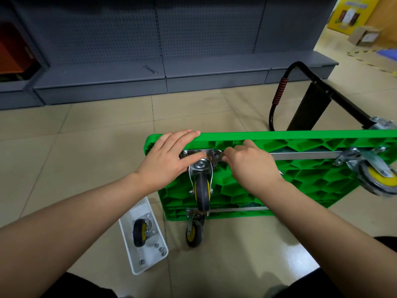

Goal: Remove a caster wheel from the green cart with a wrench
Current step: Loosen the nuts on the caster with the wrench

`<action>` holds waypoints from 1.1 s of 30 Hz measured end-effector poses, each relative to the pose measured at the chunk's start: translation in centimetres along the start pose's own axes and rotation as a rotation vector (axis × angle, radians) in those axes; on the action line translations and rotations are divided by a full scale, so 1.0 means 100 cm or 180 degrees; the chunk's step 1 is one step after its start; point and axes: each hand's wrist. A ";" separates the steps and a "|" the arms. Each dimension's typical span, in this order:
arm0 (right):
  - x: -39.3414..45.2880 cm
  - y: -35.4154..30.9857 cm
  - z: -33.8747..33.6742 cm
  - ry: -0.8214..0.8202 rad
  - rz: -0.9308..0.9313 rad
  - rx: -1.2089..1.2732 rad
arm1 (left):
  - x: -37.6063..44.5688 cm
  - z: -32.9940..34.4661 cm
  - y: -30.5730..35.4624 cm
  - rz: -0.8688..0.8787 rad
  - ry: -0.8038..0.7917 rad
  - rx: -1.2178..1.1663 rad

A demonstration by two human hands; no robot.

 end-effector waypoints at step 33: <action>-0.004 -0.010 0.018 -0.0622 0.0896 0.1376 | 0.000 0.001 0.000 -0.0015 0.0043 -0.0025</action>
Point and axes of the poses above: each hand's wrist, its own x-axis towards the middle knuckle, its own z-axis out of the palm, y = z × x, and after that the axes turned 1 degree about -x, right-handed
